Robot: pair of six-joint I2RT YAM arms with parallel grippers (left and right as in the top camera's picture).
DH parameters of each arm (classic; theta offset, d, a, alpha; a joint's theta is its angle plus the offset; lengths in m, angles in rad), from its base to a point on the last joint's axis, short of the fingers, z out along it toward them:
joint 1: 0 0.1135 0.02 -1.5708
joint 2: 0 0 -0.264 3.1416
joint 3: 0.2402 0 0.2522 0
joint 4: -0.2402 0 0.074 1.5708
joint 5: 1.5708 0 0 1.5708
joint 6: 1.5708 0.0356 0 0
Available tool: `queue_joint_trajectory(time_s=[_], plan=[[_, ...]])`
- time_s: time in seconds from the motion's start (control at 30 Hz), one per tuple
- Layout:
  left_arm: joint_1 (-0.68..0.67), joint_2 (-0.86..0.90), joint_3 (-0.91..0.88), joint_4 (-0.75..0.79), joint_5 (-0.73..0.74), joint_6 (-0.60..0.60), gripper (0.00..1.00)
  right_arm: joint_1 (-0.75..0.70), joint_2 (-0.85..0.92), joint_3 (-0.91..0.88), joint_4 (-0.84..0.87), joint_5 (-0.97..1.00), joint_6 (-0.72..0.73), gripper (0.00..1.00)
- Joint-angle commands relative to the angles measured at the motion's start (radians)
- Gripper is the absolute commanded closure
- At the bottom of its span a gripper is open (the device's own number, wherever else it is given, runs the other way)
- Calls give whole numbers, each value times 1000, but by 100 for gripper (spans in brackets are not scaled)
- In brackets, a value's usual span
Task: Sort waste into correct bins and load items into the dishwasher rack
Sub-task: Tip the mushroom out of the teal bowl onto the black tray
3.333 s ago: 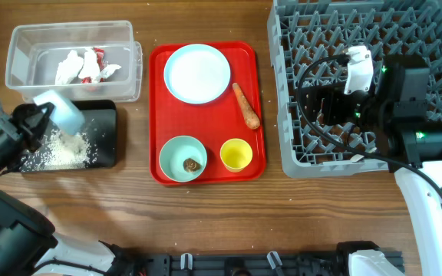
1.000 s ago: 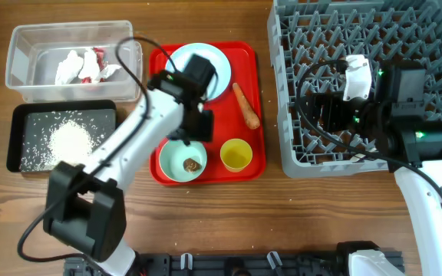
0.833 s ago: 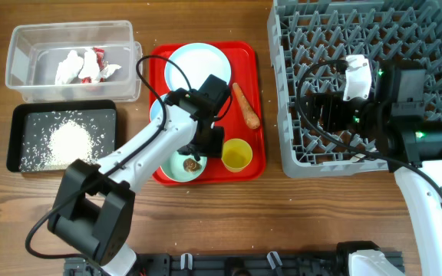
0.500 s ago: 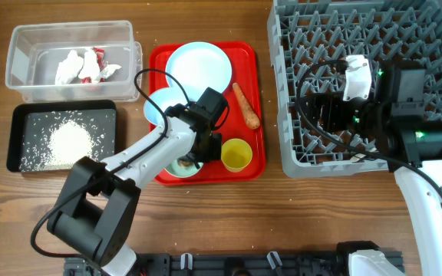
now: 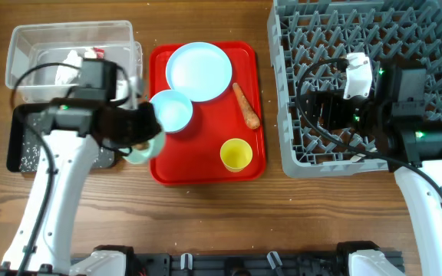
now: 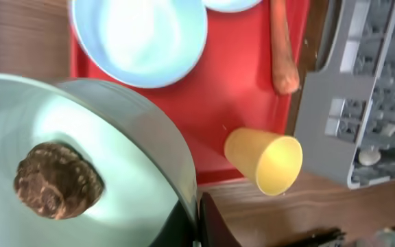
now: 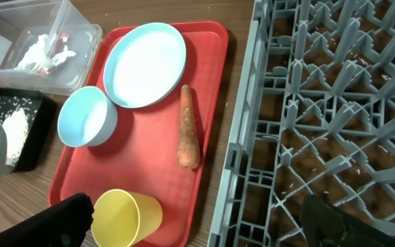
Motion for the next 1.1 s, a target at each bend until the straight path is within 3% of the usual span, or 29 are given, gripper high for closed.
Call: queue_joint_trajectory(time_s=[0.0,0.23,0.4,0.47,0.6,0.7,0.73,0.93,1.07], plan=[[253,-7,-8,-22,130,153,96,4,2,16,4,8,0,0],[727,-5,-207,91,467,372,96,4,2,16,0,7,3,0],[890,24,-293,183,601,371,96,4,2,16,-8,8,3,0],[939,71,-296,204,721,446,96,4,2,16,-7,8,3,0],[986,211,-296,338,912,451,96,4,2,16,-8,8,3,0],[986,345,-295,496,1179,432,96,4,2,16,-8,8,3,0],[986,373,-294,549,1178,362,96,4,2,16,-7,8,3,0],[985,382,-287,555,1178,331,96,4,2,16,-4,8,3,0],[905,257,-251,547,1178,267,96,4,2,16,0,8,3,0]])
